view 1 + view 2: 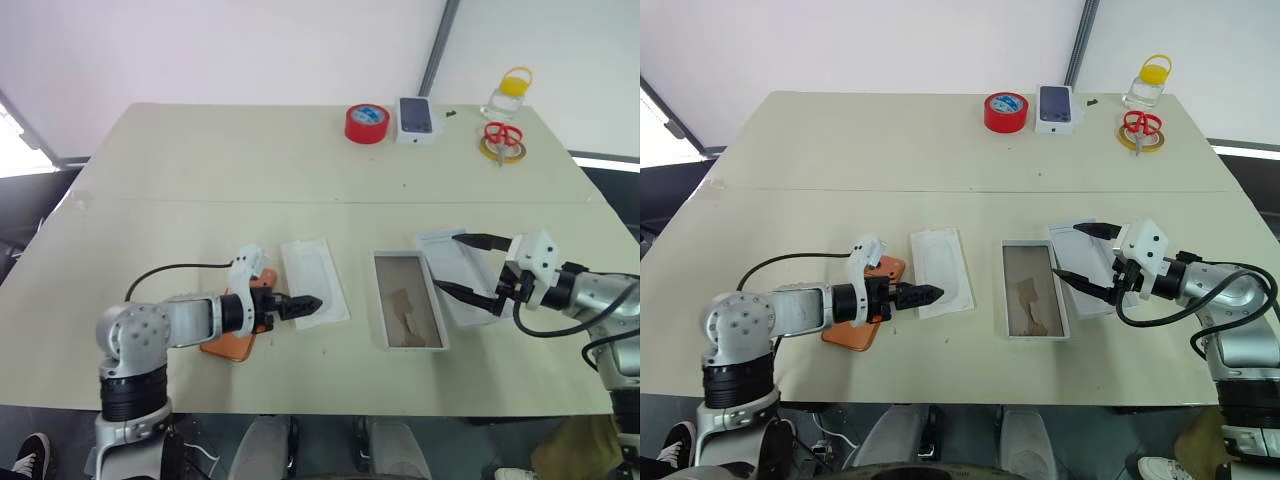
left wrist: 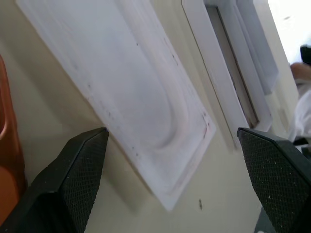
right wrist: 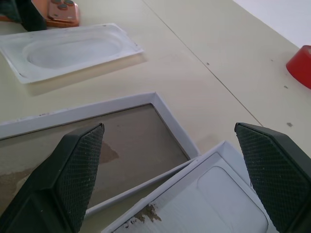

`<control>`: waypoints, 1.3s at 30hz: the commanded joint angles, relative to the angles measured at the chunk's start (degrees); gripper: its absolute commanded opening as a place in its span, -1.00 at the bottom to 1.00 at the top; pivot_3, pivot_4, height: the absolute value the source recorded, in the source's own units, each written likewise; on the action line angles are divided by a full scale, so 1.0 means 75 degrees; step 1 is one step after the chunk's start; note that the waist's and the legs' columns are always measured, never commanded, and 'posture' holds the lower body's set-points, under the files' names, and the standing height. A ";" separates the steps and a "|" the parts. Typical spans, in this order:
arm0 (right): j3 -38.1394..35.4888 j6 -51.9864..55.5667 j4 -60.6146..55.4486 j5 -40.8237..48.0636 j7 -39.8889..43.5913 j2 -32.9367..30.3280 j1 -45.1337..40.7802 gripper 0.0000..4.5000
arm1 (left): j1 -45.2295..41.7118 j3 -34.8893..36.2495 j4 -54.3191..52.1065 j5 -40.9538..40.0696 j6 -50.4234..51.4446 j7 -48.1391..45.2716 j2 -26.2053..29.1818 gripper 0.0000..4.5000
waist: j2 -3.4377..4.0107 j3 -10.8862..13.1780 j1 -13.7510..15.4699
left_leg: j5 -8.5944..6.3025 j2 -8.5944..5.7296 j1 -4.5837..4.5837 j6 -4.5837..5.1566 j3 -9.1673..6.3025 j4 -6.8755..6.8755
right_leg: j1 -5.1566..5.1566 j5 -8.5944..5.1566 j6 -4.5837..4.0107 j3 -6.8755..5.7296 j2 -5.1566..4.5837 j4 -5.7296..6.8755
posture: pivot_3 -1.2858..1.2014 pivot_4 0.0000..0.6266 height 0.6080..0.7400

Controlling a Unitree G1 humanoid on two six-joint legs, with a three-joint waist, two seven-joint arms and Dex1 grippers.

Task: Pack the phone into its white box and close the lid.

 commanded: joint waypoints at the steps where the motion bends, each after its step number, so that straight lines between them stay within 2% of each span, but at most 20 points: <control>1: -0.0267 -0.0155 -0.0058 0.0044 -0.0145 0.0035 -0.0073 1.00 | 0.0034 0.0043 0.0486 0.0413 -0.0296 0.0273 -0.0281 0.98 | 0.0001 -0.0001 0.0003 | 0.0000 0.0000 0.0000 0.0000 0.0000 0.0000 | 0.0000 0.0000 0.0000 0.0000 0.0000 0.0000 | 0.03 -0.52 1.00; 4: -0.0296 -0.0111 -0.0076 0.0103 -0.0234 0.0066 -0.0120 1.00 | 0.0111 0.0058 0.0722 0.0530 -0.0238 0.0428 -0.0497 0.61 | 0.0004 -0.0005 0.0007 | 0.0000 -0.0001 0.0005 0.0000 -0.0001 0.0000 | 0.0008 0.0000 0.0000 -0.0001 -0.0002 -0.0001 | 0.03 -0.52 1.00; 8: -0.0381 -0.0069 -0.0062 0.0178 -0.0196 -0.0025 -0.0111 1.00 | 0.0064 0.0476 0.0857 0.0563 -0.0061 0.0676 -0.0714 -0.32 | 0.0004 -0.0005 0.0006 | 0.0000 -0.0005 0.0002 0.0000 -0.0003 0.0001 | 0.0008 0.0000 0.0001 -0.0003 -0.0005 -0.0003 | 0.03 -0.52 1.00; 10: -0.0368 -0.0111 -0.0038 0.0140 -0.0120 -0.0069 -0.0056 1.00 | 0.0124 0.0416 0.0892 0.0701 -0.0134 0.0695 -0.0672 -0.81 | 0.0006 -0.0006 -0.0001 | 0.0000 -0.0005 0.0001 0.0000 -0.0003 0.0000 | 0.0007 0.0000 0.0002 -0.0003 -0.0005 -0.0005 | 0.03 -0.52 1.00; 11: -0.0325 -0.0094 -0.0081 0.0112 -0.0059 -0.0103 -0.0004 1.00 | 0.0139 0.0357 0.0874 0.0760 -0.0198 0.0670 -0.0632 -0.99 | 0.0015 -0.0011 -0.0001 | 0.0000 -0.0005 0.0003 0.0000 -0.0003 0.0000 | 0.0009 0.0000 0.0002 -0.0003 -0.0005 -0.0005 | 0.03 -0.52 1.00; 15: -0.0024 0.0216 -0.0723 0.0121 0.0437 -0.0391 0.0446 1.00 | -0.0006 0.0451 0.0775 0.0722 -0.0203 0.0679 -0.0741 -0.99 | 0.0019 -0.0013 -0.0007 | 0.0000 -0.0005 0.0006 0.0000 -0.0005 -0.0001 | 0.0010 -0.0001 0.0002 -0.0004 -0.0005 -0.0003 | 0.03 -0.52 1.00; 18: 0.0340 0.1072 -0.1941 0.0604 0.0760 -0.0581 0.0975 1.00 | -0.0231 0.0756 0.0842 0.0543 -0.0017 0.0749 -0.1005 -0.99 | 0.0019 -0.0013 -0.0006 | 0.0000 -0.0004 0.0005 0.0000 -0.0007 0.0000 | 0.0009 -0.0001 0.0003 -0.0005 -0.0005 -0.0003 | 0.03 -0.52 1.00; 21: 0.0685 0.1330 -0.2726 0.0578 0.1171 -0.0873 0.1633 1.00 | -0.0383 0.0726 0.0779 0.0588 -0.0045 0.0647 -0.0939 -0.99 | 0.0009 -0.0008 0.0007 | 0.0000 -0.0004 -0.0001 0.0000 -0.0020 0.0000 | 0.0008 -0.0003 0.0007 -0.0016 -0.0005 -0.0004 | 0.03 -0.52 1.00; 24: 0.1102 0.0950 -0.2688 -0.0101 0.1472 -0.1215 0.2087 1.00 | -0.0492 0.0456 0.0716 0.0614 -0.0176 0.0303 -0.0623 -0.99 | -0.0010 0.0003 -0.0002 | -0.0001 -0.0011 -0.0006 0.0000 -0.0019 0.0000 | 0.0007 -0.0005 0.0010 -0.0017 -0.0012 -0.0009 | 0.03 -0.52 1.00; 28: 0.1525 0.0584 -0.2349 -0.0585 0.1267 -0.0969 0.1948 1.00 | -0.0558 0.0607 0.0722 0.0451 -0.0184 0.0160 -0.0630 -0.99 | -0.0025 0.0012 -0.0016 | -0.0001 -0.0011 -0.0007 -0.0001 -0.0017 0.0001 | 0.0001 -0.0005 0.0009 -0.0016 -0.0013 -0.0009 | 0.03 -0.52 1.00; 31: 0.1800 0.0553 -0.2069 -0.0879 0.1117 -0.0814 0.1656 0.63 | -0.0576 0.0576 0.0645 0.0540 -0.0273 0.0165 -0.0630 -1.00 | -0.0028 0.0014 -0.0010 | -0.0001 -0.0009 -0.0010 -0.0002 -0.0017 0.0000 | -0.0005 -0.0005 0.0010 -0.0016 -0.0012 -0.0007 | 0.03 -0.52 1.00; 34: 0.1988 0.0233 -0.1713 -0.1247 0.1128 -0.0831 0.1461 0.00 | -0.0655 0.0632 0.0636 0.0532 -0.0264 0.0176 -0.0639 -1.00 | -0.0038 0.0020 0.0006 | 0.0000 -0.0010 -0.0014 -0.0003 -0.0017 0.0000 | -0.0007 -0.0005 0.0010 -0.0016 -0.0013 -0.0008 | 0.03 -0.52 1.00; 36: 0.1939 0.0334 -0.1673 -0.1055 0.1114 -0.0728 0.1301 -0.53 | -0.0771 0.0837 0.0686 0.0432 -0.0260 0.0213 -0.0726 -1.00 | -0.0040 0.0021 0.0005 | 0.0000 -0.0012 -0.0016 -0.0003 -0.0018 0.0000 | -0.0006 -0.0005 0.0009 -0.0016 -0.0015 -0.0009 | 0.03 -0.52 1.00; 38: 0.1890 0.0473 -0.1719 -0.0897 0.1079 -0.0646 0.1155 -0.97 | -0.0914 0.1105 0.0803 0.0350 -0.0246 0.0286 -0.0836 -1.00 | -0.0047 0.0025 0.0003 | 0.0000 -0.0013 -0.0017 -0.0003 -0.0018 0.0000 | -0.0007 -0.0005 0.0009 -0.0016 -0.0016 -0.0009 | 0.03 -0.52 1.00; 39: 0.1919 0.0412 -0.1680 -0.0977 0.1080 -0.0649 0.1099 -0.99 | -0.0983 0.1215 0.0856 0.0332 -0.0249 0.0315 -0.0880 -1.00 | -0.0047 0.0025 0.0003 | 0.0000 -0.0012 -0.0016 -0.0003 -0.0019 0.0000 | -0.0006 -0.0004 0.0010 -0.0017 -0.0016 -0.0009 | 0.03 -0.52 1.00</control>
